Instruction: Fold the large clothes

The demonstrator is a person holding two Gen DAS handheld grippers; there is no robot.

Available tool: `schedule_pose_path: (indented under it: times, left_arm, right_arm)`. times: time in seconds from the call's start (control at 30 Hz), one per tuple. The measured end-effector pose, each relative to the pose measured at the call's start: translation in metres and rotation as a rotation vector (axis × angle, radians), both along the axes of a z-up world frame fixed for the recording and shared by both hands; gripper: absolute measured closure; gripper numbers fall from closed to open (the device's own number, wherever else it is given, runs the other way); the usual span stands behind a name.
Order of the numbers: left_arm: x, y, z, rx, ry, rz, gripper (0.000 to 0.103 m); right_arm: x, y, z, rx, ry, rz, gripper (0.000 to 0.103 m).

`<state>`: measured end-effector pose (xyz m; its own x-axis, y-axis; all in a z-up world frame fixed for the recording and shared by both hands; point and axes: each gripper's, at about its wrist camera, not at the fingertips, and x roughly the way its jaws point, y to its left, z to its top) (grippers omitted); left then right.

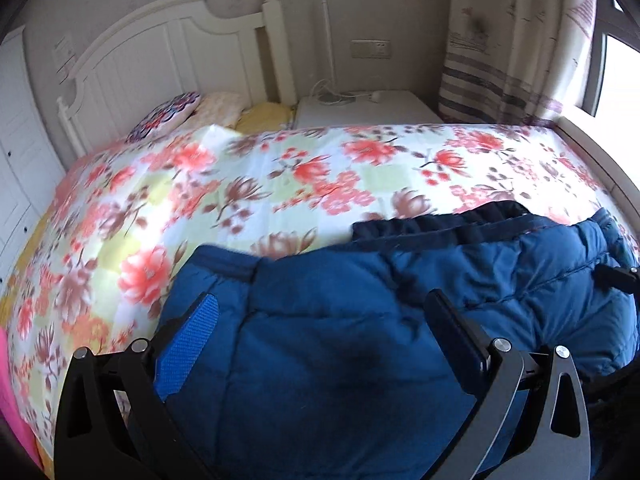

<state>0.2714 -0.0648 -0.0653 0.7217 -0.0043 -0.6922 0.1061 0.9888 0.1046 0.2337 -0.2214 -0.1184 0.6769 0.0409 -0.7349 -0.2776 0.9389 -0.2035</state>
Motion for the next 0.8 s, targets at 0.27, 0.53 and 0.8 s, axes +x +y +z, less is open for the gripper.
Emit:
schedule_pose_path:
  times: [0.27, 0.53, 0.8]
  left_arm:
    - [0.055, -0.047, -0.045, 0.100, 0.152, -0.050, 0.004]
    - [0.049, -0.040, -0.052, 0.061, 0.107, -0.041, 0.004]
    - [0.047, -0.043, -0.052, 0.079, 0.084, -0.035, 0.004]
  right_arm:
    - [0.002, -0.001, -0.003, 0.026, 0.031, -0.005, 0.003]
    - [-0.003, 0.009, 0.000, -0.053, -0.005, -0.015, 0.003]
    - [0.000, 0.007, -0.001, -0.050, 0.003, -0.013, 0.003]
